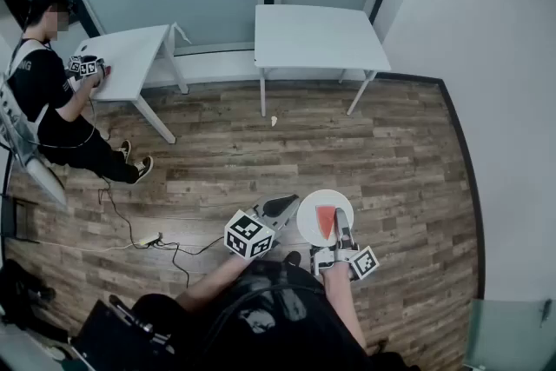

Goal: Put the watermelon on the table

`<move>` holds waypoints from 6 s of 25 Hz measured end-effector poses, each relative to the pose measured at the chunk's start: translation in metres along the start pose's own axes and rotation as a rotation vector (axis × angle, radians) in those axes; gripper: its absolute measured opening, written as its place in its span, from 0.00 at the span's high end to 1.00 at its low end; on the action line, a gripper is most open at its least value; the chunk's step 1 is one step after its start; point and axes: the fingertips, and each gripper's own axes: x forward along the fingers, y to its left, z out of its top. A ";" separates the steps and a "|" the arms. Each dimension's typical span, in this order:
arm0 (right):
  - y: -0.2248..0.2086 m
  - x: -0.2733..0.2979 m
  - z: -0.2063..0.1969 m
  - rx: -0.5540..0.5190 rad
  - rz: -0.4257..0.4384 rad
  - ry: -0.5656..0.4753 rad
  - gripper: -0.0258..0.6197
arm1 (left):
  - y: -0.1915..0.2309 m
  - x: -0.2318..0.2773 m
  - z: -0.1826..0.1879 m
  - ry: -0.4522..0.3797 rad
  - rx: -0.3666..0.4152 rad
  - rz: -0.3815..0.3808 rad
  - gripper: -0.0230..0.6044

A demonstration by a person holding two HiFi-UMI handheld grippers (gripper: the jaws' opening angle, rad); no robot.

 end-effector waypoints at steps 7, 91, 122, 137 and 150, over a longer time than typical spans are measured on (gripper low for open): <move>-0.002 0.007 -0.009 0.003 0.002 0.001 0.89 | 0.010 -0.006 0.000 -0.001 -0.012 0.002 0.95; -0.089 0.561 0.333 0.050 0.023 -0.065 0.89 | 0.370 0.490 0.192 0.033 -0.083 -0.089 0.95; -0.160 0.824 0.415 -0.014 -0.129 -0.042 0.89 | 0.586 0.675 0.246 0.171 -0.154 -0.108 0.95; -0.287 0.944 0.514 -0.054 -0.283 -0.033 0.89 | 0.675 0.803 0.199 0.193 -0.319 0.060 0.95; -0.406 0.971 0.547 -0.270 -0.690 0.088 0.88 | 0.692 0.850 0.179 0.236 -0.337 0.087 0.95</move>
